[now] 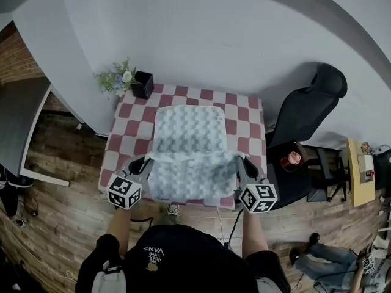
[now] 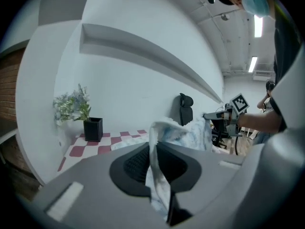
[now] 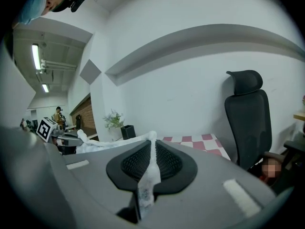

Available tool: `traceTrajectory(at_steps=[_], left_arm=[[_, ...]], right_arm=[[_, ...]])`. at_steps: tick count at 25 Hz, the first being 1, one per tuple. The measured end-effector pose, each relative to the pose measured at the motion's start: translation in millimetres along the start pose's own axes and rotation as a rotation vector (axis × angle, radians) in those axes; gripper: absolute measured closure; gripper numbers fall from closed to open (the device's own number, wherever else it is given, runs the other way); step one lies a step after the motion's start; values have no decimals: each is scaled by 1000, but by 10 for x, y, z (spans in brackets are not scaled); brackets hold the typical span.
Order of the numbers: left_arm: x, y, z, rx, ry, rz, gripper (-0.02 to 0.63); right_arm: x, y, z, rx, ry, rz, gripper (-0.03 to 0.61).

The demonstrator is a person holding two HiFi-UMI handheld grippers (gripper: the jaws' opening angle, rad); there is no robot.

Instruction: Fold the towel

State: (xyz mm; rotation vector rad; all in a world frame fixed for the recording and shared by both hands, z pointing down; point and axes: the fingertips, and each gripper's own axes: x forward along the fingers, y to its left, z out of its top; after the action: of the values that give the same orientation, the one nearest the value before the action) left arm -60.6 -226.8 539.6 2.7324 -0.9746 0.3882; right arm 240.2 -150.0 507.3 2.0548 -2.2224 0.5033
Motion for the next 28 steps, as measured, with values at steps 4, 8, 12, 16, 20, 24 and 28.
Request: traceTrajectory(at_steps=[4, 8, 12, 16, 20, 24, 28], left_arm=[[375, 256, -2, 6, 46, -37, 580], [708, 480, 15, -3, 67, -55, 578], [1002, 712, -7, -20, 90, -51, 580], [1262, 913, -94, -43, 109, -41, 579], [1543, 1108, -193, -45, 117, -21, 577], [1778, 1307, -312, -85, 124, 29, 565], [1923, 1525, -389, -111, 126, 111, 543]], right_arm=[[406, -147, 18, 4, 23, -41, 548], [779, -304, 46, 18, 27, -76, 548], [1136, -410, 41, 17, 45, -95, 548], [1461, -511, -44, 0, 82, -113, 548], [1785, -655, -186, -3, 121, -145, 548], [2093, -752, -269, 4, 145, -163, 548], [2404, -803, -296, 8, 172, -161, 548]])
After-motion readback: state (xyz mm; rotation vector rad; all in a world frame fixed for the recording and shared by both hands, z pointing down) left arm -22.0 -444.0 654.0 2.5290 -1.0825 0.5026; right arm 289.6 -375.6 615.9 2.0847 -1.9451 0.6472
